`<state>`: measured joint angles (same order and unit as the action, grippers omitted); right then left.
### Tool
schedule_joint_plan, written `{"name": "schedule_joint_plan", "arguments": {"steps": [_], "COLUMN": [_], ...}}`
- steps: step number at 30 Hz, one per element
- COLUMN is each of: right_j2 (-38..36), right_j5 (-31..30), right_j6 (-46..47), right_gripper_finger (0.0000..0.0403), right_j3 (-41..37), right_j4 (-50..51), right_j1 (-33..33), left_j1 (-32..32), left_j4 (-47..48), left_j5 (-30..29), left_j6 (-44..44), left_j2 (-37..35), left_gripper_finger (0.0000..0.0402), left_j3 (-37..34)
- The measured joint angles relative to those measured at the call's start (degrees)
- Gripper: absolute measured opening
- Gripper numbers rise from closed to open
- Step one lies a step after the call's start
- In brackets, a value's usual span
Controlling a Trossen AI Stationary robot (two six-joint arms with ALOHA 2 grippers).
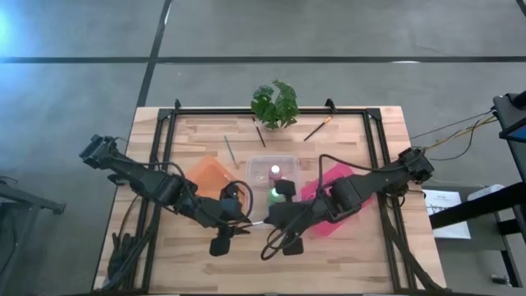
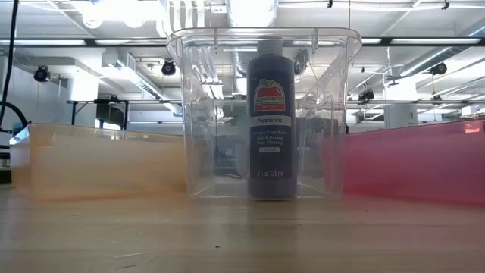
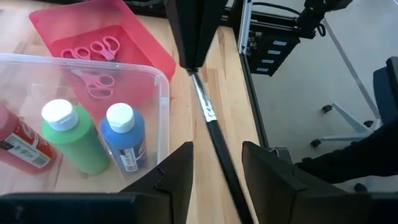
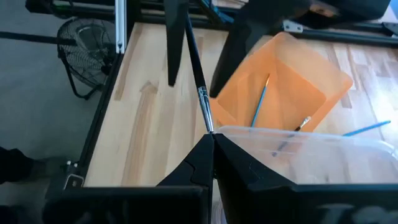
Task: Pick & Place Paint Supplies
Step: Put the bottom black lash brush into the orange bin
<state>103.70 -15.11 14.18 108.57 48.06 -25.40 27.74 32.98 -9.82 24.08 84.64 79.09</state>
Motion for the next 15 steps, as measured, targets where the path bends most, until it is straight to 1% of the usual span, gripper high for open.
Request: {"name": "schedule_joint_plan", "arguments": {"steps": [4, 7, 10, 13, 15], "right_j2": [0.0, 0.0, 0.0, 0.0, 0.0], "right_j5": [0.0, 0.0, 0.2, 0.3, 0.3], "right_j6": [-0.7, -0.7, -0.7, -0.7, -0.6], "right_gripper_finger": [0.0008, 0.0008, 0.0008, 0.0008, 0.0008], "right_j3": [0.0, 0.0, 0.0, 0.0, 0.0], "right_j4": [-0.6, -0.6, -0.6, -0.5, -0.5], "right_j1": [0.3, 0.3, 0.3, 0.3, 0.4], "left_j1": [-0.2, -0.5, -1.0, -1.6, -1.9], "left_j4": [0.2, 0.8, 1.4, 1.7, 1.8], "left_j5": [-1.0, -2.8, -3.0, -2.7, -2.5], "left_j6": [1.5, 3.3, 3.5, 3.5, 3.5], "left_j2": [0.0, -0.1, -0.1, -0.1, -0.1], "left_gripper_finger": [0.0141, 0.0126, 0.0088, 0.0028, 0.0016], "left_j3": [0.0, 0.0, 0.0, 0.0, 0.0]}}
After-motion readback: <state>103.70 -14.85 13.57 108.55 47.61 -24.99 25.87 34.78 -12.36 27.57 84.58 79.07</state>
